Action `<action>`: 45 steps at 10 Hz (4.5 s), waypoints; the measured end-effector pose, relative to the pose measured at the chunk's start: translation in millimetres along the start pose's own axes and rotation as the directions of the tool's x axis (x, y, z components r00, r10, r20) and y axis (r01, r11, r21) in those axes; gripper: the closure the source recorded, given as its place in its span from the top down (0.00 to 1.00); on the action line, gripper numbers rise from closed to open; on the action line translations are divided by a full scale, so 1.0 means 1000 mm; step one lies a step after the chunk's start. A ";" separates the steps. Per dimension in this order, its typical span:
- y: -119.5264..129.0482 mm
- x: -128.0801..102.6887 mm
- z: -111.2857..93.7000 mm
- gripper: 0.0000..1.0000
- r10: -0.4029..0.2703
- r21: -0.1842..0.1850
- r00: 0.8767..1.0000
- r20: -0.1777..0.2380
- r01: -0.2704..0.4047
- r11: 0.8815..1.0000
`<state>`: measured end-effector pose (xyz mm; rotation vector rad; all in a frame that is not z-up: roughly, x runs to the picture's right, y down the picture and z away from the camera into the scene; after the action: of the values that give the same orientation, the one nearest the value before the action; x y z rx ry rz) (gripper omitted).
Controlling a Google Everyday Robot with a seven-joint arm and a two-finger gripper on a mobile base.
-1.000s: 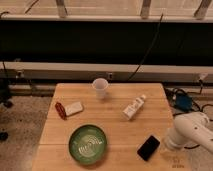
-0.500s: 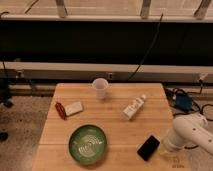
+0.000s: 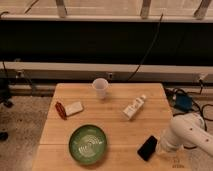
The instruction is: Push the eraser across the table
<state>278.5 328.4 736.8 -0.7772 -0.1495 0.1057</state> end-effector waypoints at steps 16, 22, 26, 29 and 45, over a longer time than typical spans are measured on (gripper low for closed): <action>0.002 -0.033 0.010 0.02 -0.110 -0.018 0.994 0.016 0.110 0.994; 0.002 -0.047 0.014 0.02 -0.159 -0.020 0.987 0.023 0.160 0.987; 0.002 -0.054 0.016 0.02 -0.185 -0.021 0.982 0.026 0.185 0.982; 0.002 -0.061 0.017 0.02 -0.208 -0.021 0.978 0.027 0.208 0.978; -0.002 -0.091 0.021 0.02 -0.302 -0.015 0.953 0.014 0.302 0.953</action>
<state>185.6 328.2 744.2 -0.7626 -0.2795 -0.1820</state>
